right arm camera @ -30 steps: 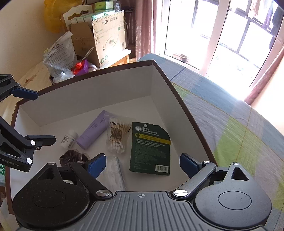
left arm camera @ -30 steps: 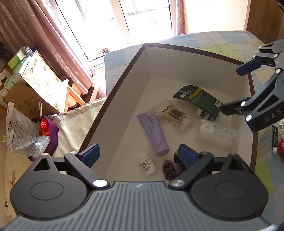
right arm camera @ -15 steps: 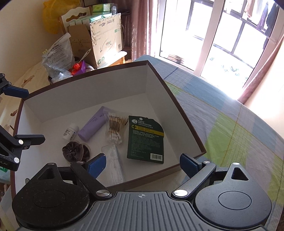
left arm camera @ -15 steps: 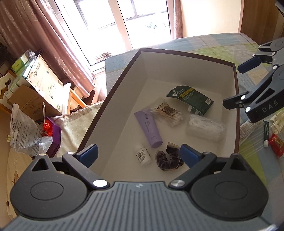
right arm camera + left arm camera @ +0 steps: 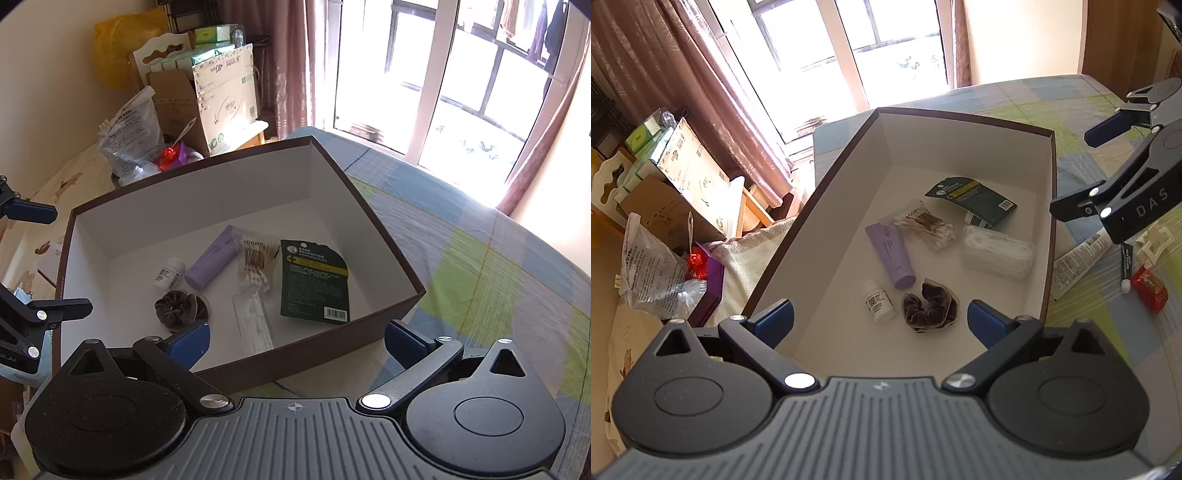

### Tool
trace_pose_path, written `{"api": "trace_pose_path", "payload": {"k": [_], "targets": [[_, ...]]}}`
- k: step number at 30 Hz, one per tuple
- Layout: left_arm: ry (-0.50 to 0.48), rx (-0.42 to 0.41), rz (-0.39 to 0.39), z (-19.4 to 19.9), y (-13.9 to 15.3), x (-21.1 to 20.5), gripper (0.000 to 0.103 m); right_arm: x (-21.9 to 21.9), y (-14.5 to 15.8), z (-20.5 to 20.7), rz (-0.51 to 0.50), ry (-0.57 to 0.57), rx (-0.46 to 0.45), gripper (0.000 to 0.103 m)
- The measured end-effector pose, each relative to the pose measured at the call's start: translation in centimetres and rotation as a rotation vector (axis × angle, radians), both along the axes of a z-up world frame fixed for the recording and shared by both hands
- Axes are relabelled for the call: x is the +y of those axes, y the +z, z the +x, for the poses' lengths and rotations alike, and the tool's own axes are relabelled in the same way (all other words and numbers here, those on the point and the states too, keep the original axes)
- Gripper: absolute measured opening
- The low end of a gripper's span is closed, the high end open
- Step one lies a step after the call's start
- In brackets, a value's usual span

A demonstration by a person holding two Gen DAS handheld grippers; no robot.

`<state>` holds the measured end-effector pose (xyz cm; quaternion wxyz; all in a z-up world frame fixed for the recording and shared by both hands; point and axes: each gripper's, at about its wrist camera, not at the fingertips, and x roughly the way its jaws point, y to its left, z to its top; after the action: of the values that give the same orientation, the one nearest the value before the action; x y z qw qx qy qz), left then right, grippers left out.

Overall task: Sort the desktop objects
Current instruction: 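Withdraw both tools from the box toward the red packet and hair clip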

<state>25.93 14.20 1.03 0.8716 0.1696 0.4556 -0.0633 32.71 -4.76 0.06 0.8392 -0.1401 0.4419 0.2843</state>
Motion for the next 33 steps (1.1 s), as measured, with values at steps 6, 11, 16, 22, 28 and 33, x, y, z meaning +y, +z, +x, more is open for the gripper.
{"api": "trace_pose_path", "payload": {"k": [6, 11, 16, 22, 28, 33], "targets": [[0.015, -0.016, -0.002, -1.6, 0.7, -0.3, 0.099, -0.4, 0.6, -1.4, 0.013, 0.016, -0.013, 0.103], [0.021, -0.027, -0.003, -3.1, 1.2, -0.8, 0.099, -1.1, 1.3, -3.1, 0.034, 0.030, -0.019, 0.103], [0.022, -0.035, -0.007, -4.8, 1.7, -1.6, 0.099, -2.0, 1.8, -4.8, 0.046, 0.045, -0.023, 0.103], [0.025, -0.044, -0.016, -6.6, 2.1, -2.6, 0.099, -3.5, 2.7, -6.8, 0.066, 0.051, -0.037, 0.103], [0.025, -0.055, -0.031, -8.2, 2.5, -3.7, 0.099, -5.4, 3.4, -8.7, 0.086, 0.047, -0.054, 0.103], [0.026, -0.055, -0.040, -9.3, 2.5, -4.8, 0.099, -7.3, 3.7, -10.2, 0.098, 0.040, -0.061, 0.103]]}}
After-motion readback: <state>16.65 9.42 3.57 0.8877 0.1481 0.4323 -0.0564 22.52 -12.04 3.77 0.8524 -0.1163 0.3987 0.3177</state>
